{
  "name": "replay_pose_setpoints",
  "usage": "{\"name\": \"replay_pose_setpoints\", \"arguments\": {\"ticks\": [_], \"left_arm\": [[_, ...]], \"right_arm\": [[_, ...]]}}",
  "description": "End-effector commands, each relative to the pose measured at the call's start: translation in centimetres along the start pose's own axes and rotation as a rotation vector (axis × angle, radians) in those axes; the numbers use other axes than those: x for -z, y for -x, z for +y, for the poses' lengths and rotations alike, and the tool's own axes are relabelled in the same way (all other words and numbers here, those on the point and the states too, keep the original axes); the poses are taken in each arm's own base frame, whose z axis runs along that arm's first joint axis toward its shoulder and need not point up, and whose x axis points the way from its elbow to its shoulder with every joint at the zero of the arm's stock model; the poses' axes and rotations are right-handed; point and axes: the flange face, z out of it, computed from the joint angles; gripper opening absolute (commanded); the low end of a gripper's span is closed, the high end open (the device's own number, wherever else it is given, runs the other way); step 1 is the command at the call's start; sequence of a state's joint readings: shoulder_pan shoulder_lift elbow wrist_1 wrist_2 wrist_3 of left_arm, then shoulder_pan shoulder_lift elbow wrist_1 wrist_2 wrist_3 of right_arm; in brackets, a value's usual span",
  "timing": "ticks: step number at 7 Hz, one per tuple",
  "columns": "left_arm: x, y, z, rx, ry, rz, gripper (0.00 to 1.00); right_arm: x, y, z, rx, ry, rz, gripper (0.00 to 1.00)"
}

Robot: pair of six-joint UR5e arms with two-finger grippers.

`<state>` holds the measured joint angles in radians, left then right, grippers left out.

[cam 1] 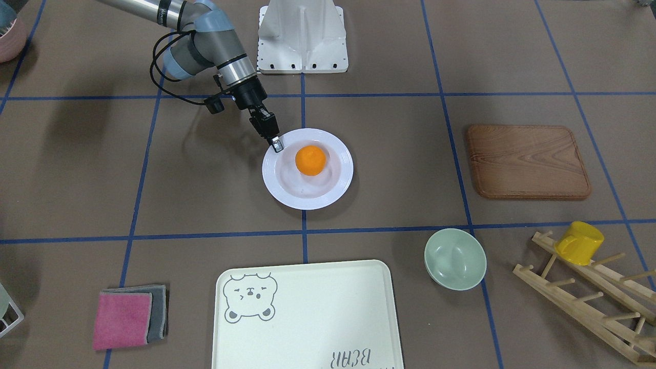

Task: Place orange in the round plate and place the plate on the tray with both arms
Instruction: 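Slide the plate with the right gripper toward the bear tray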

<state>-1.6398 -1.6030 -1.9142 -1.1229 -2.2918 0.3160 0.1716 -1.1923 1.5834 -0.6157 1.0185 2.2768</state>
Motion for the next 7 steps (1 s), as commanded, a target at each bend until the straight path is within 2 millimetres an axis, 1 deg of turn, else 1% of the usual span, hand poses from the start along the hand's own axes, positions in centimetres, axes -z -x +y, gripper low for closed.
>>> {"name": "replay_pose_setpoints", "arguments": {"ticks": [1,2,3,4,5,6,7], "left_arm": [[0.0,0.0,0.0,0.001,0.001,0.0,0.99],[0.0,-0.1,0.0,0.001,-0.003,0.012,0.99],[0.0,-0.2,0.0,0.003,-0.008,0.029,0.99],[0.0,-0.2,0.0,0.003,-0.009,0.031,0.99],[0.1,-0.3,0.0,0.004,-0.01,0.031,0.99],[0.1,-0.4,-0.1,0.002,-0.011,0.029,0.99],[0.2,-0.5,-0.1,0.002,-0.012,0.03,0.99]], "right_arm": [[-0.5,2.1,-1.0,-0.02,-0.011,-0.033,0.0],[-0.5,3.4,-2.1,-0.038,-0.015,-0.061,0.0],[0.5,5.1,-3.0,-0.115,0.042,-0.158,0.0],[1.5,6.1,-4.0,-0.173,0.095,-0.241,0.0],[2.0,7.0,-4.8,-0.208,0.119,-0.291,0.0],[2.0,8.2,-6.1,-0.25,0.114,-0.323,0.0],[1.6,9.7,-7.9,-0.285,0.09,-0.349,0.0]]}}
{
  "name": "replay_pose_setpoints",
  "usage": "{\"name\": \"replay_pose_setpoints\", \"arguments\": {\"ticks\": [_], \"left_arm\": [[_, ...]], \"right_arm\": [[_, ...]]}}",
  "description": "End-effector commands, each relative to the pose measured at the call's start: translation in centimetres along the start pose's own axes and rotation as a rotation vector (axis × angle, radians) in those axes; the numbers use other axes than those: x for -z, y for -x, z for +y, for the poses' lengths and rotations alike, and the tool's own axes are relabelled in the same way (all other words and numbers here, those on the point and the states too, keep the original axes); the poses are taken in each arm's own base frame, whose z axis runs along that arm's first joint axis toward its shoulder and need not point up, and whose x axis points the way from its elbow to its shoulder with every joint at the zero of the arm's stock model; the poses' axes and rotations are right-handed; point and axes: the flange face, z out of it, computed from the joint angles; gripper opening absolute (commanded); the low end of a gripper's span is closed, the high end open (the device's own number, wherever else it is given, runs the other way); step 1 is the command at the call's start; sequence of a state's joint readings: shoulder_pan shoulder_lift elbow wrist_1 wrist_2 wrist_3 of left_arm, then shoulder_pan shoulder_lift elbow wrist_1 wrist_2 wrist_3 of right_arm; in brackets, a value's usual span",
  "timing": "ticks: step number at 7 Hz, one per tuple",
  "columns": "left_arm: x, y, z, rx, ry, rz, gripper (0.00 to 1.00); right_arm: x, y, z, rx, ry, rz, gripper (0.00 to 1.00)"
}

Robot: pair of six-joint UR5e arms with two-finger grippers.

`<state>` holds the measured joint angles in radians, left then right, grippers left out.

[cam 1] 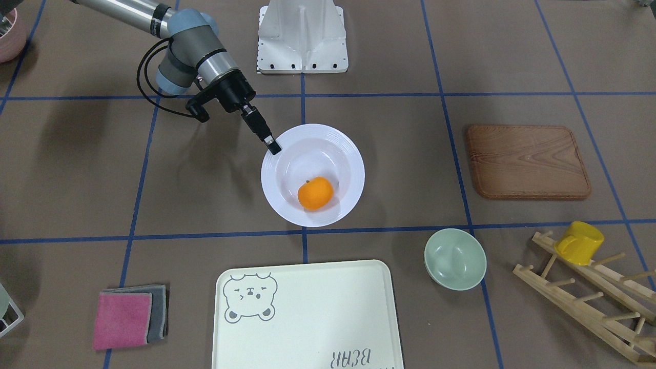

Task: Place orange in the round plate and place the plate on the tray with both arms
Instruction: 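Slide the plate with the right gripper toward the bear tray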

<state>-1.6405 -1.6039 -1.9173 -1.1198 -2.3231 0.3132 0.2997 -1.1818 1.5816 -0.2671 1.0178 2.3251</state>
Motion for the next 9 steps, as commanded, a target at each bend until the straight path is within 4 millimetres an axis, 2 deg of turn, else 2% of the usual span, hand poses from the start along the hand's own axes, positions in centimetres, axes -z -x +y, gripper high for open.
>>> {"name": "replay_pose_setpoints", "arguments": {"ticks": [1,2,3,4,5,6,7,9], "left_arm": [[0.1,-0.1,0.0,0.0,-0.002,0.0,0.99],[0.1,-0.1,0.0,0.0,-0.002,-0.001,0.99],[0.1,-0.1,0.0,0.0,-0.002,-0.001,0.99],[0.1,-0.1,0.0,0.0,-0.002,0.0,0.99],[0.2,-0.2,0.0,-0.001,-0.004,0.0,0.99],[0.2,-0.2,0.0,-0.001,-0.004,0.0,0.99],[0.2,-0.3,0.0,-0.002,-0.005,0.001,0.99],[0.3,-0.3,-0.1,-0.004,-0.007,-0.001,0.99]], "right_arm": [[-2.5,3.0,-3.5,-0.038,-0.063,-0.059,0.0],[-5.9,2.4,-5.5,-0.033,-0.126,-0.054,0.0],[-9.4,3.0,-6.6,-0.006,-0.187,-0.043,0.0],[-12.5,5.0,-6.9,0.033,-0.27,-0.013,0.0],[-15.6,6.2,-7.7,0.067,-0.341,0.019,0.0],[-19.5,6.6,-8.0,0.079,-0.391,0.035,0.0],[-22.1,7.4,-8.5,0.064,-0.423,0.041,0.0],[-22.3,6.4,-9.4,0.075,-0.431,0.08,0.0]]}}
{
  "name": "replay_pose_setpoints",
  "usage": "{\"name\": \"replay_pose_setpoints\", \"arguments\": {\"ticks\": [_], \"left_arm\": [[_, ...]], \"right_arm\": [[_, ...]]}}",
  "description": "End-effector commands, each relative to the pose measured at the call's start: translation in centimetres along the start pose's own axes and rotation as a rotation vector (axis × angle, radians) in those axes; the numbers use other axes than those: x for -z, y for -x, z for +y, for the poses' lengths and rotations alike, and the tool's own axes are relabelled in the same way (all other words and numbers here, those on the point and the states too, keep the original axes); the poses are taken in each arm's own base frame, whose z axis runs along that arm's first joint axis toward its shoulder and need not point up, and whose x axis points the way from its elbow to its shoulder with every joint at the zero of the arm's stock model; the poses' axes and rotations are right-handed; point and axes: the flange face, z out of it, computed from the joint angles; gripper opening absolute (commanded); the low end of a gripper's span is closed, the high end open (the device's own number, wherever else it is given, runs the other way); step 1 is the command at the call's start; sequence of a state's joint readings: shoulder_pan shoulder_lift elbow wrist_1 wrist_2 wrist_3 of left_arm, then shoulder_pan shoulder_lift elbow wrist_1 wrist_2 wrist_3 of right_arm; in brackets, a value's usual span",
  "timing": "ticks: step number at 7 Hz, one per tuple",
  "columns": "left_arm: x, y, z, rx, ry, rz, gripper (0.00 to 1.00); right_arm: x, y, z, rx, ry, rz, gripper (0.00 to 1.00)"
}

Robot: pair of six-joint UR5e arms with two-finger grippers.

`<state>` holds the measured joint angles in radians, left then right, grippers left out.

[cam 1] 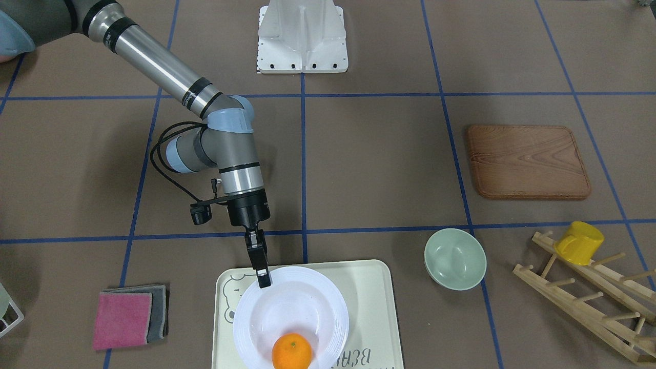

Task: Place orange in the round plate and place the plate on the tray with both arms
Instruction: 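Push the plate fully onto the bear tray with the right gripper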

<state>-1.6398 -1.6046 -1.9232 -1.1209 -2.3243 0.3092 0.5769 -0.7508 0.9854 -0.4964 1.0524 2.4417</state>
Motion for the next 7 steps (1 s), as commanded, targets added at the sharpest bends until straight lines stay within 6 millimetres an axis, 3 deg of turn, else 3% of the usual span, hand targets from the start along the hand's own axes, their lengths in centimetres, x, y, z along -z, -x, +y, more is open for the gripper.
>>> {"name": "replay_pose_setpoints", "arguments": {"ticks": [1,2,3,4,6,7], "left_arm": [[0.1,-0.1,0.0,-0.002,-0.002,-0.001,0.99],[0.2,-0.2,0.0,-0.004,-0.005,-0.002,0.99],[0.2,-0.2,0.0,-0.004,-0.005,-0.002,0.99],[0.2,-0.2,0.0,-0.004,-0.005,-0.002,0.99],[0.2,-0.2,-0.1,-0.004,-0.003,-0.003,0.99],[0.2,-0.1,0.0,0.0,-0.002,-0.003,0.99]], "right_arm": [[-0.8,-0.6,0.0,0.021,-0.025,0.031,0.31],[-1.0,-0.7,0.0,0.048,-0.043,0.051,0.73],[-0.9,-0.6,0.5,0.088,-0.03,0.073,0.89],[-0.4,0.5,1.3,0.131,-0.03,0.08,0.99],[1.6,3.3,3.1,0.442,0.039,0.215,1.0],[2.3,5.9,2.3,0.575,0.079,0.308,1.0]]}}
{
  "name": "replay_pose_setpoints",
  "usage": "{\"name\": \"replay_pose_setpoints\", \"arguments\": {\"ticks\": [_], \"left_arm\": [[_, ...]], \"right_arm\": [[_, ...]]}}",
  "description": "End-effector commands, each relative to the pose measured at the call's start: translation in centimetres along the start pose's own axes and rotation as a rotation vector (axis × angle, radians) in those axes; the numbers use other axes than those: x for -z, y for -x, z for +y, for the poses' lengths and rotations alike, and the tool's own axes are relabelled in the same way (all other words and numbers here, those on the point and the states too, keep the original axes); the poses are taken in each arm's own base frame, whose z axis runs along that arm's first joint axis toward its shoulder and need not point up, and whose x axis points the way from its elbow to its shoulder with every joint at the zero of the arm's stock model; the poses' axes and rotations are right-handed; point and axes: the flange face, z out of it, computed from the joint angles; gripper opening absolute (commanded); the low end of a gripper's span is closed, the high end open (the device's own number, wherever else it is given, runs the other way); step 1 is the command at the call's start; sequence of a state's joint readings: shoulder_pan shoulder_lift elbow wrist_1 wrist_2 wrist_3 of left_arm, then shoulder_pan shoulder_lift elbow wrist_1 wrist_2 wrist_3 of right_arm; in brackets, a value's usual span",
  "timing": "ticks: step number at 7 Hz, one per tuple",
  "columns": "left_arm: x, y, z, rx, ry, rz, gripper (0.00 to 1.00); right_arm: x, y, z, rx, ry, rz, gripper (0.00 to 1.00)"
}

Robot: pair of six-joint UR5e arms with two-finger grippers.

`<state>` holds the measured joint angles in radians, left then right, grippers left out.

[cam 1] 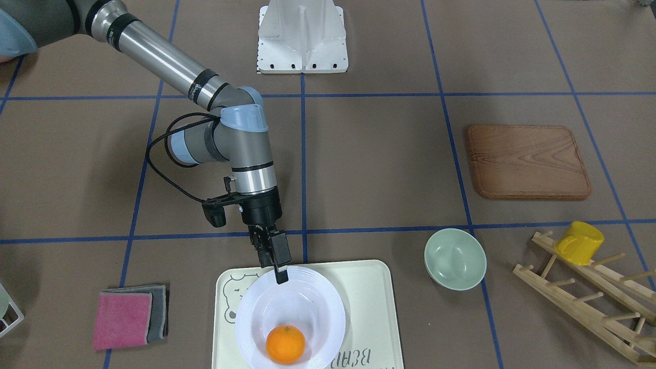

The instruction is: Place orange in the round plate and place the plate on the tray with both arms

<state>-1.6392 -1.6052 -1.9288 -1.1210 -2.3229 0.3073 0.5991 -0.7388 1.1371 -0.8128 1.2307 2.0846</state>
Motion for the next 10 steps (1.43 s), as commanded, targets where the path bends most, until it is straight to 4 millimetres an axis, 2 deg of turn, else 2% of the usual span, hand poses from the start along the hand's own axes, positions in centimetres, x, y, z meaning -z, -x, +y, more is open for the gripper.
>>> {"name": "replay_pose_setpoints", "arguments": {"ticks": [1,2,3,5,6,7,8,9,10], "left_arm": [[0.0,0.1,0.0,0.003,0.001,0.0,0.99],[-0.1,0.1,0.0,0.004,0.002,0.0,0.99],[-0.1,0.1,0.1,0.001,0.001,0.001,0.99],[-0.1,-0.1,-0.1,0.002,0.002,0.0,0.99],[-0.3,0.1,0.4,-0.003,0.004,0.002,0.99],[-0.7,0.3,1.0,0.012,0.013,0.002,0.99],[-1.7,0.9,1.4,0.022,0.033,0.011,0.99],[-3.1,2.1,1.0,-0.001,0.021,0.007,0.99],[-5.7,4.2,2.7,-0.036,-0.022,-0.006,0.99]], "right_arm": [[3.0,2.9,-3.8,0.31,0.112,0.177,1.0],[4.8,3.3,-8.2,0.457,0.171,0.256,1.0],[6.0,2.9,-14.0,0.609,0.247,0.337,1.0],[9.2,-0.2,-29.1,0.878,0.389,0.425,1.0],[11.5,-2.7,-36.7,0.996,0.461,0.442,1.0],[14.2,-6.4,-42.2,1.1,0.513,0.457,1.0],[16.7,-10.0,-47.4,1.157,0.549,0.471,1.0],[19.5,-14.4,-51.9,1.14,0.598,0.454,1.0],[22.6,-18.8,-56.2,1.148,0.624,0.443,1.0]]}}
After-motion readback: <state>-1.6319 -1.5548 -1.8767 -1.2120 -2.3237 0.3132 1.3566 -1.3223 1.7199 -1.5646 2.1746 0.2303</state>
